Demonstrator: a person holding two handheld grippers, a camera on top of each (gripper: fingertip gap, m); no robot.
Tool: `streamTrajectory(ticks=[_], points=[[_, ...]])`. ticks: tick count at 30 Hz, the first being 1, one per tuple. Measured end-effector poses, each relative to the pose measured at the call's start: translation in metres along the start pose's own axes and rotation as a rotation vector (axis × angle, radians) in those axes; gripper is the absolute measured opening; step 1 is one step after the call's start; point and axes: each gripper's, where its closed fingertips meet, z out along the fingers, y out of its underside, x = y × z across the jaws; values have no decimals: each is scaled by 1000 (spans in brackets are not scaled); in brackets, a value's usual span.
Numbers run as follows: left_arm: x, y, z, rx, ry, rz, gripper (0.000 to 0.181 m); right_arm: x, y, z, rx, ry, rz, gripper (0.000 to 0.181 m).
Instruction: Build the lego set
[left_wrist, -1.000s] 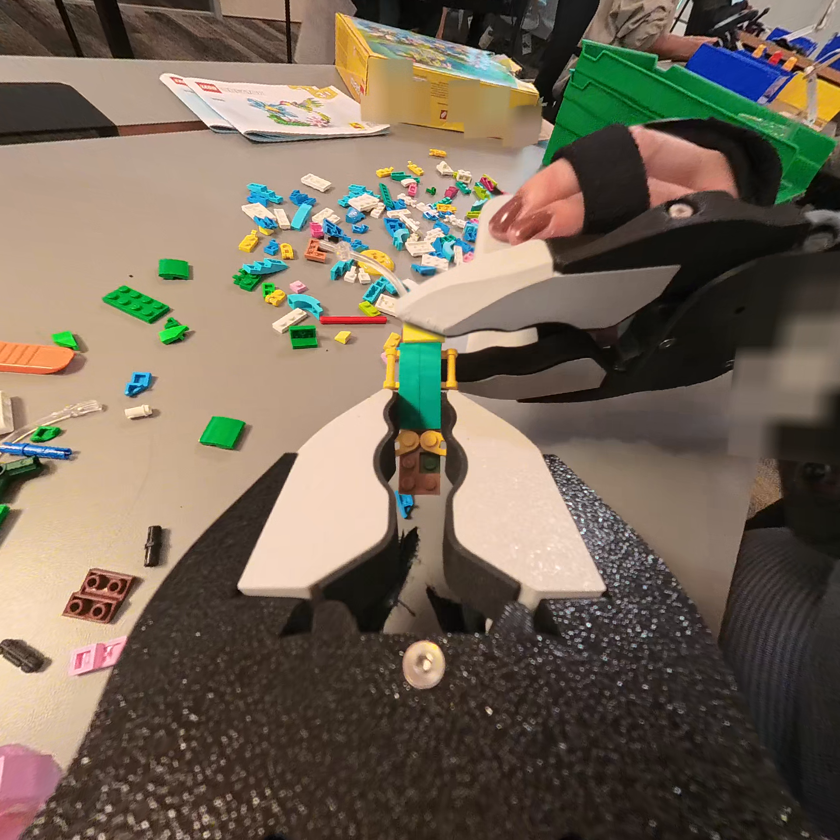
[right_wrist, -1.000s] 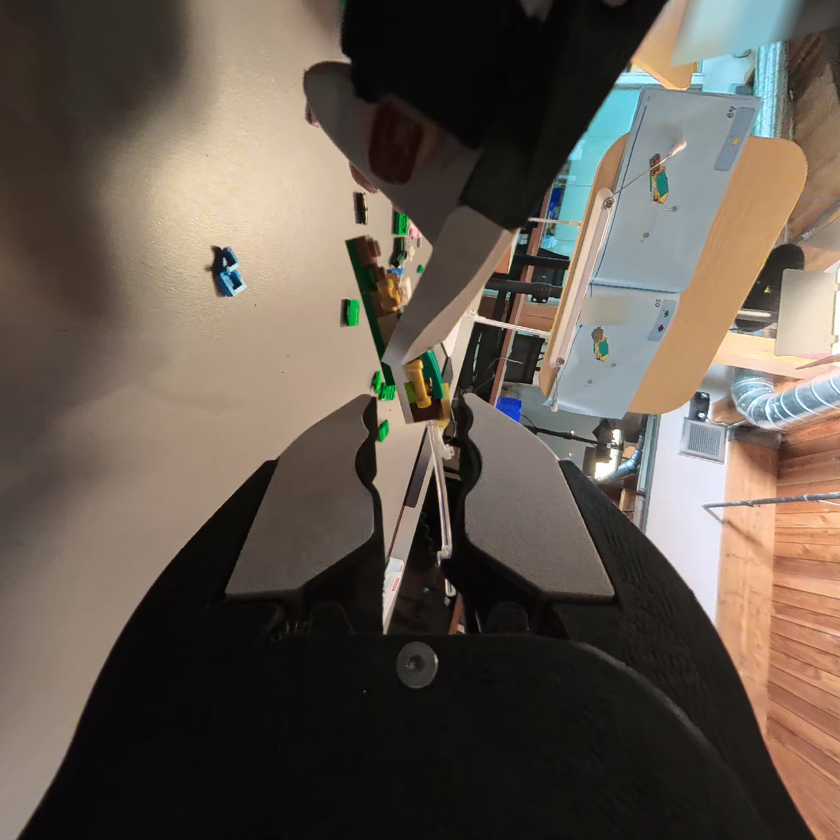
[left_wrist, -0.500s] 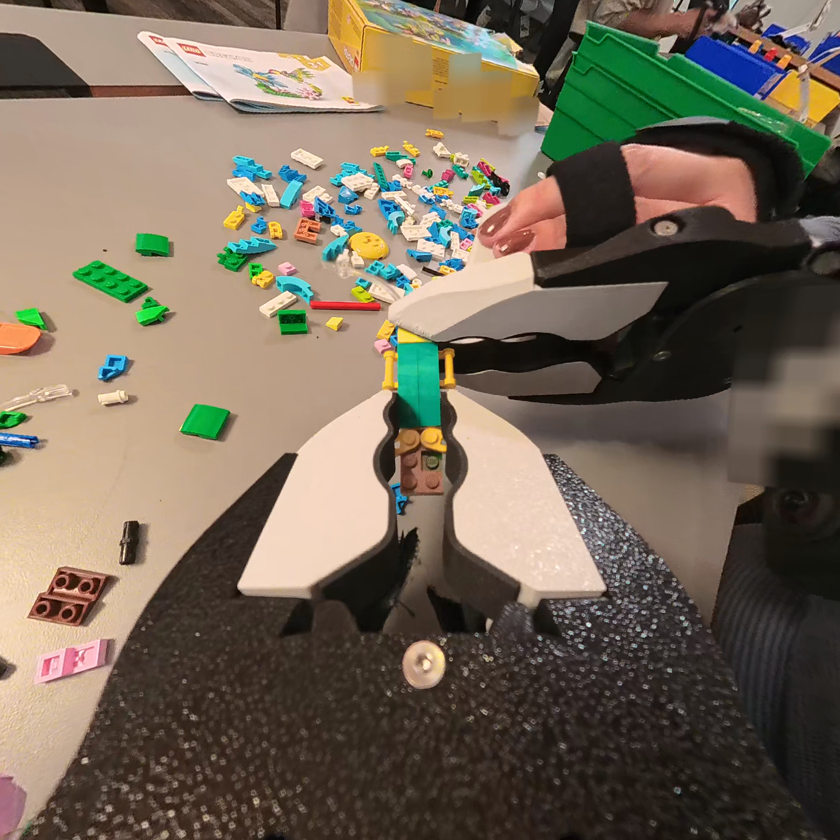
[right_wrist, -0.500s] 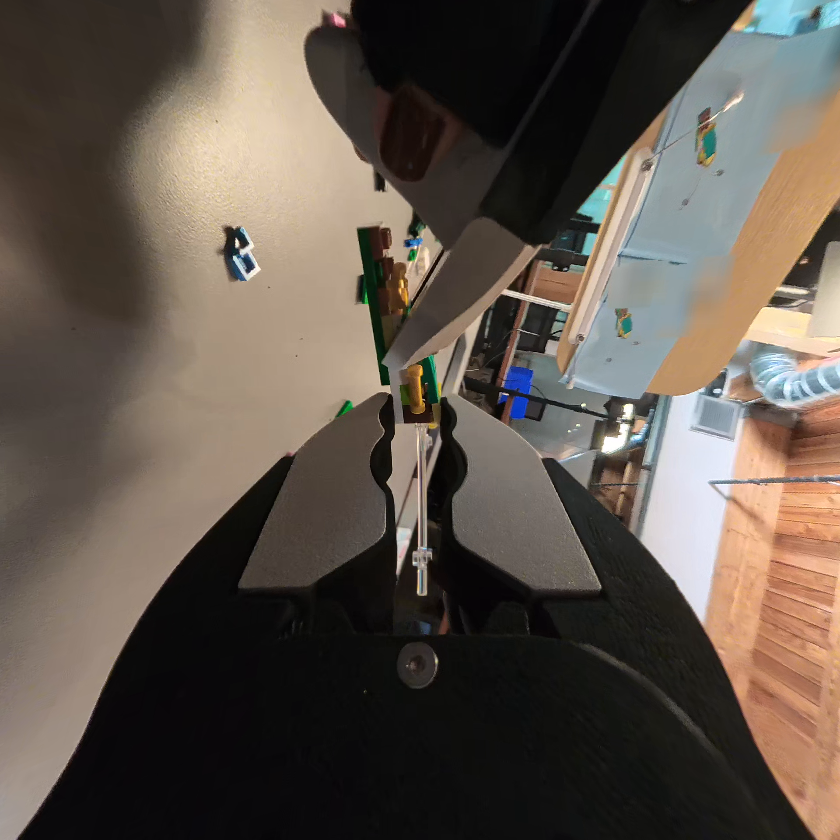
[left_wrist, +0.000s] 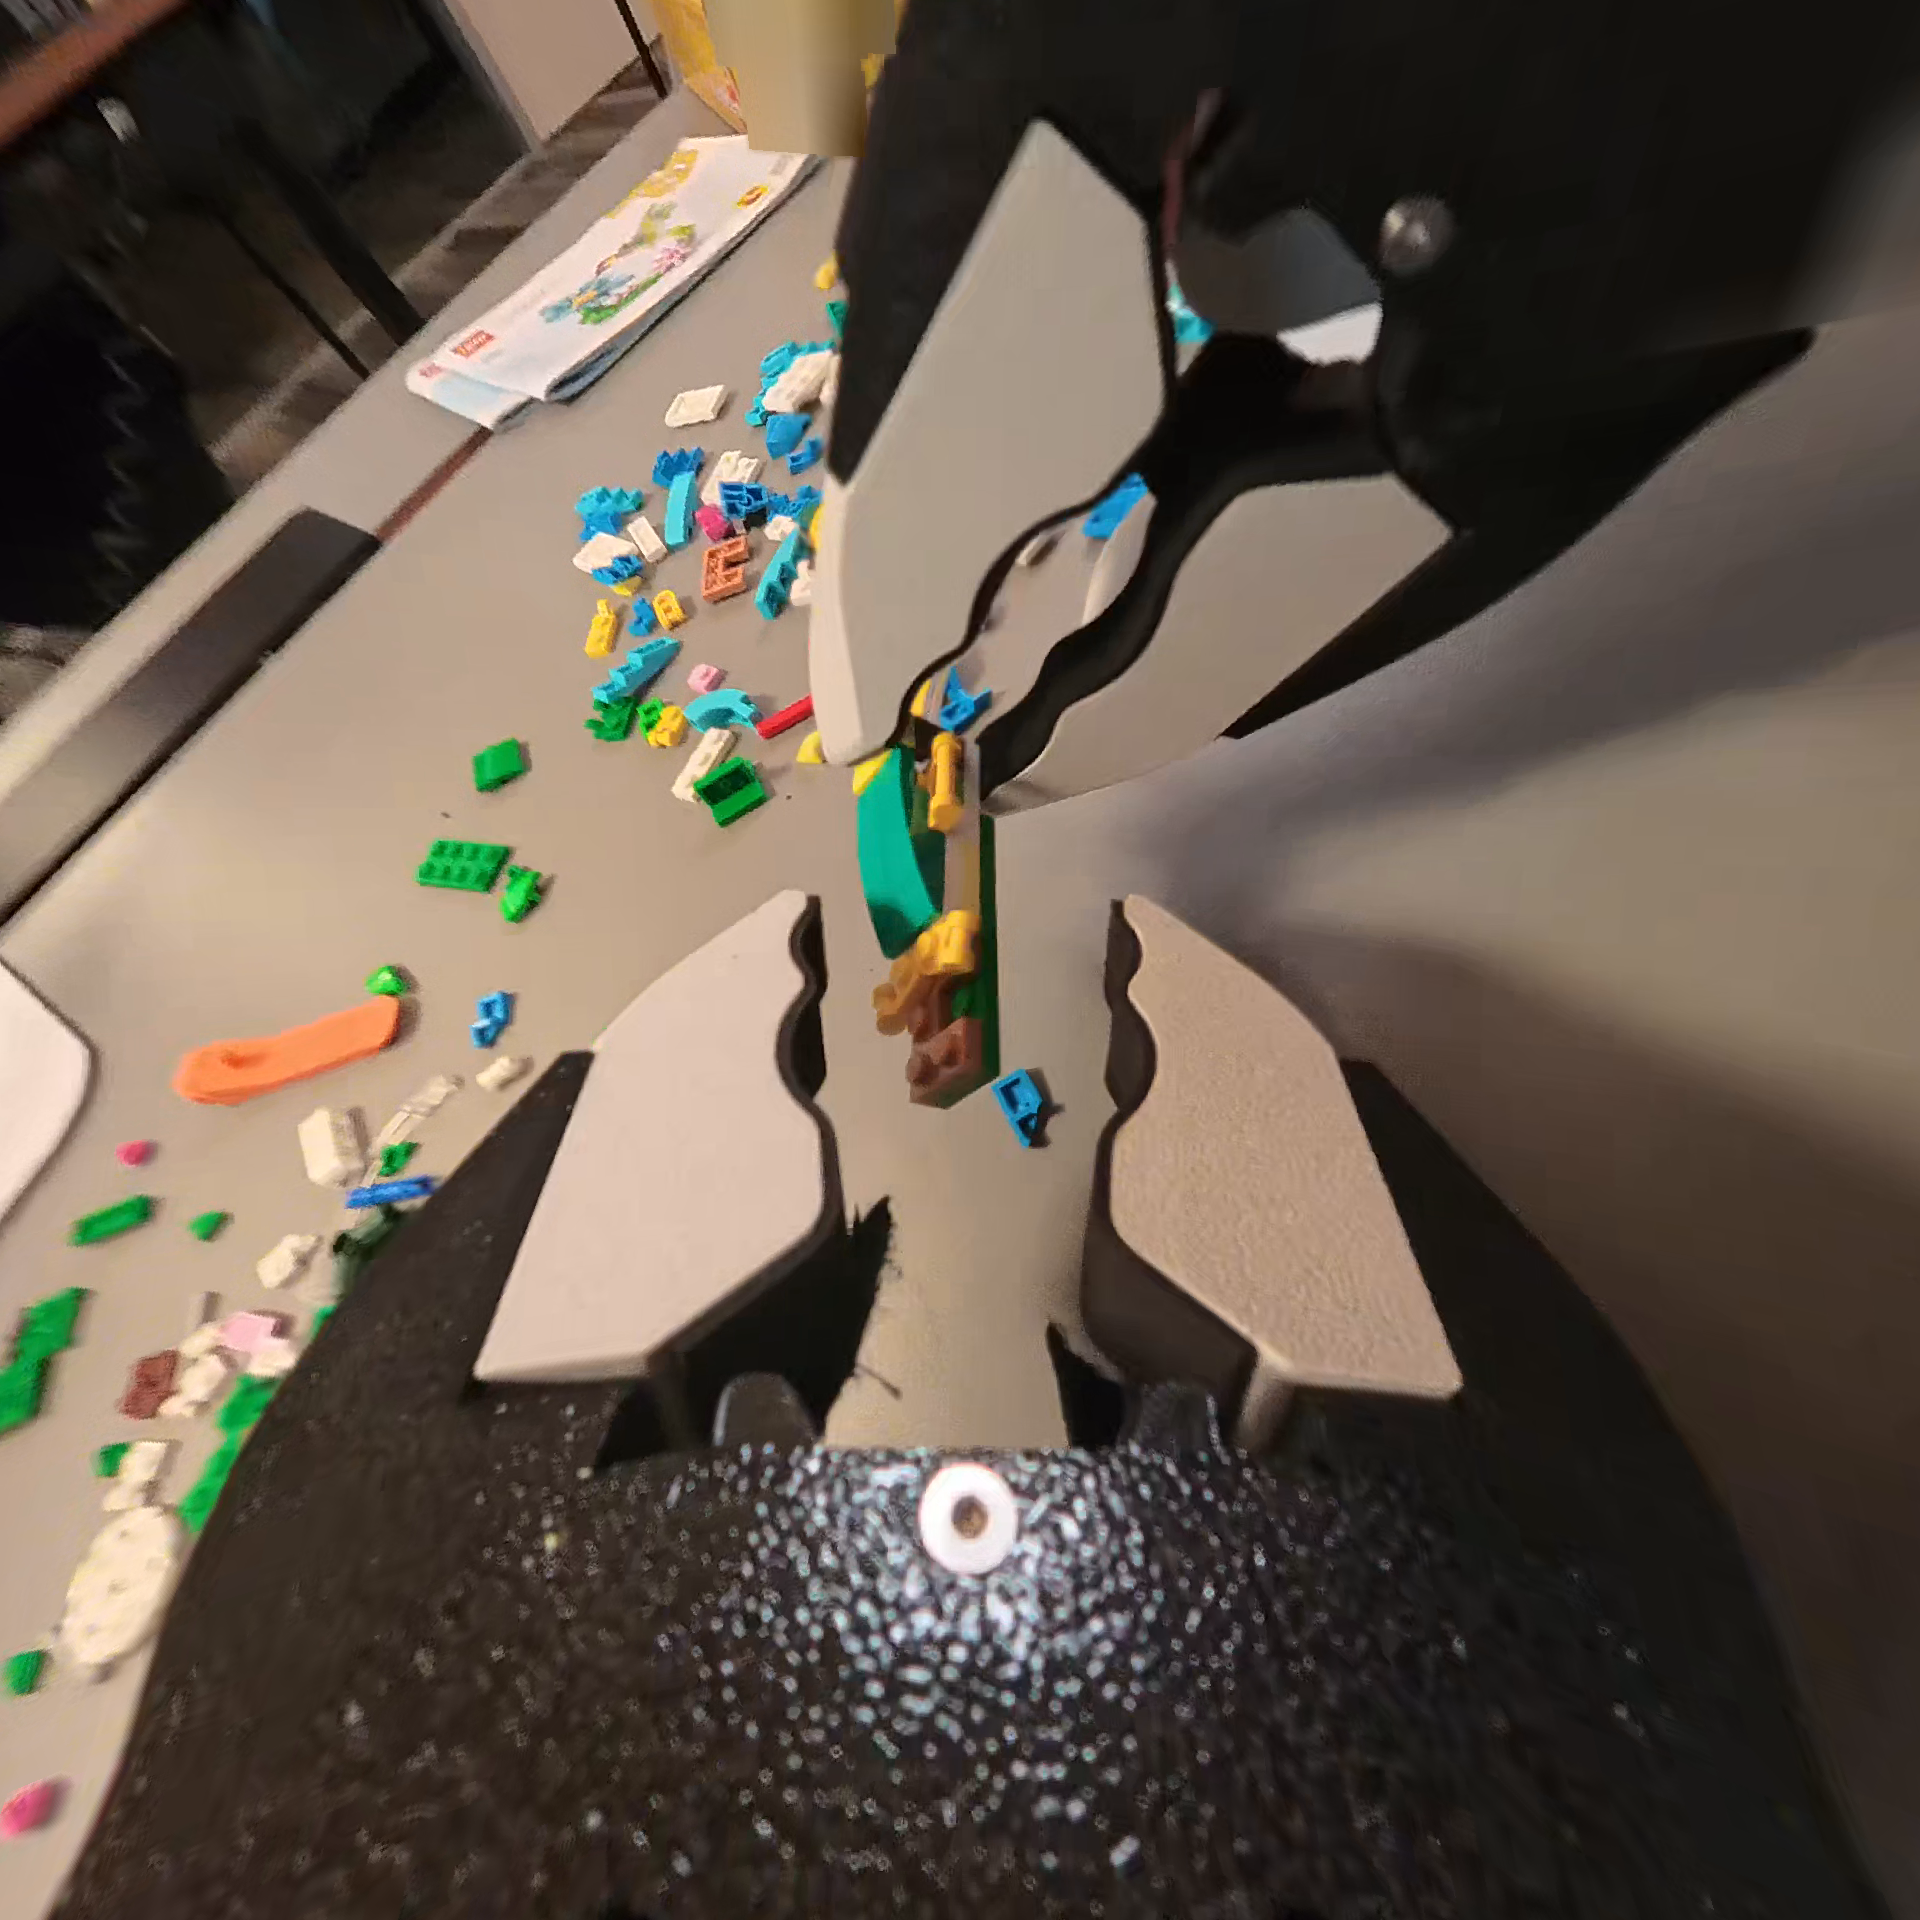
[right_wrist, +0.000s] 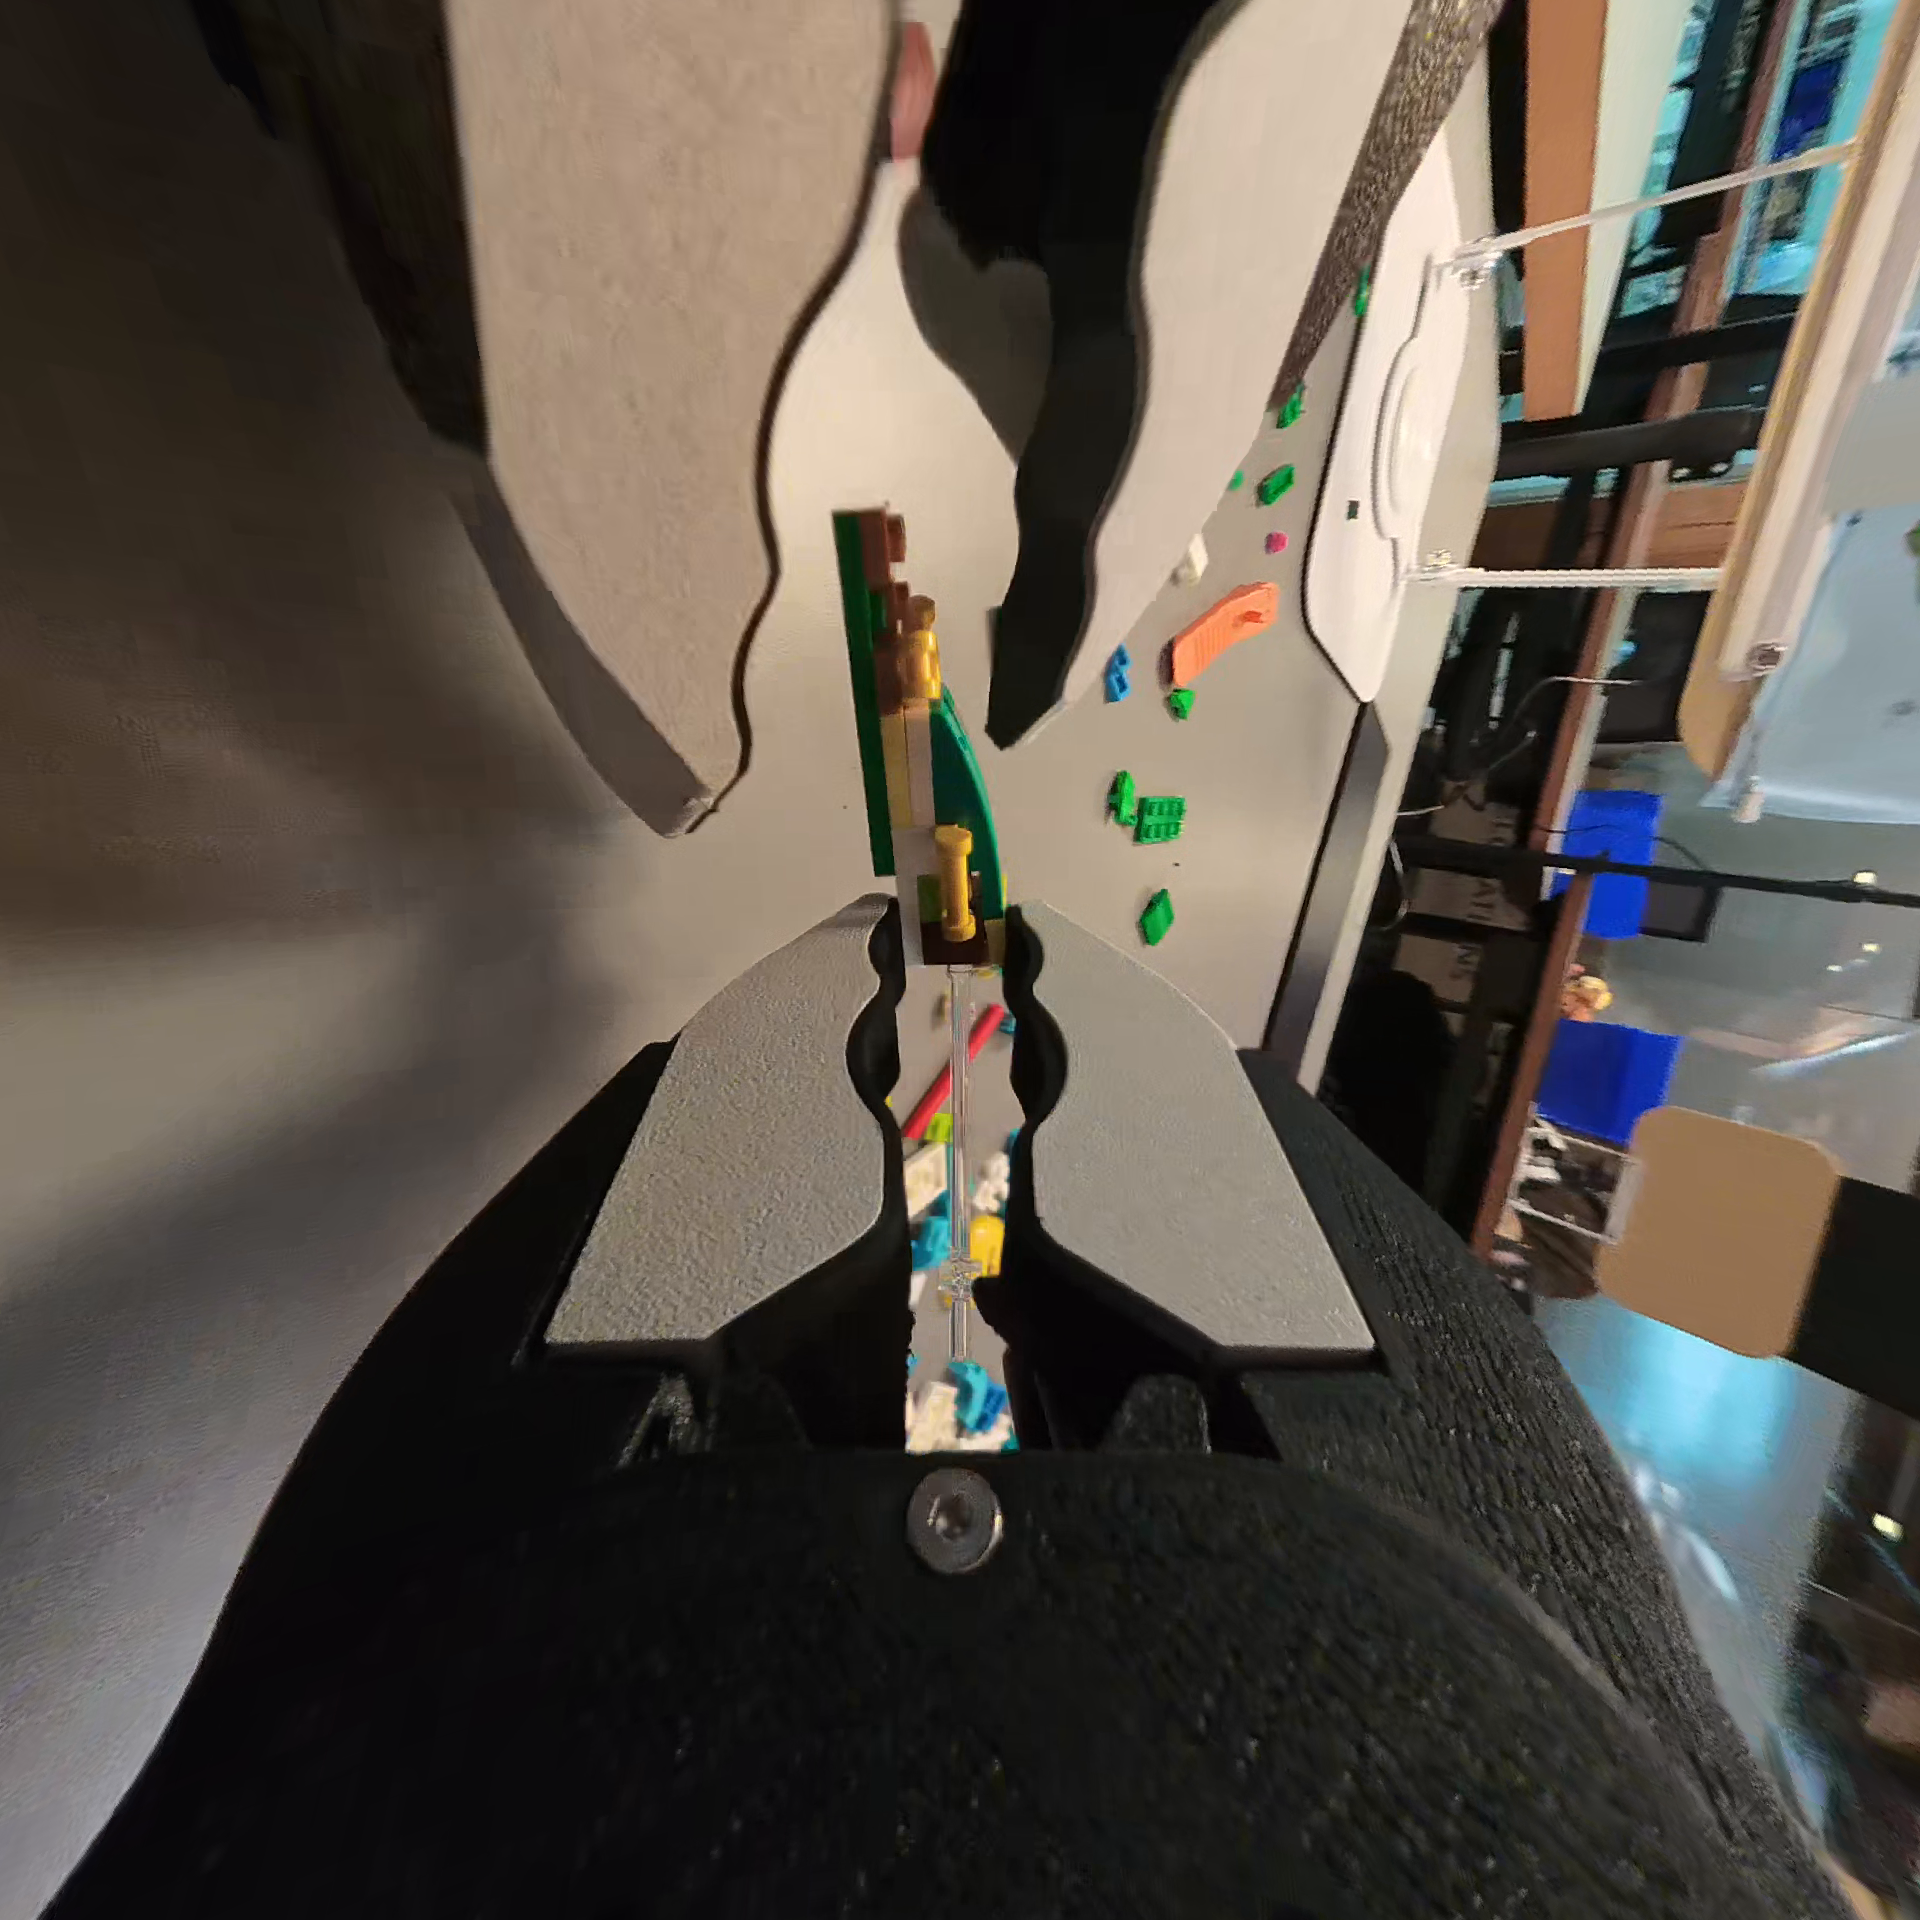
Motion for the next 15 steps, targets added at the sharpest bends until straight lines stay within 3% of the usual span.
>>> streamTrajectory(ticks=[1,5,8,15], points=[[0,1,1,-4,-21,45,49,-2,-1,0,6,-20,13,17],[1,2,3,-18,-85,219,38,-6,-4,-3,26,-88,47,16],[-5,-2,1,-7,-161,296,19,-8,-9,-6,47,-123,52,17],[-2,-7,-4,31,-167,356,18,-9,-12,-13,77,-203,58,17]])
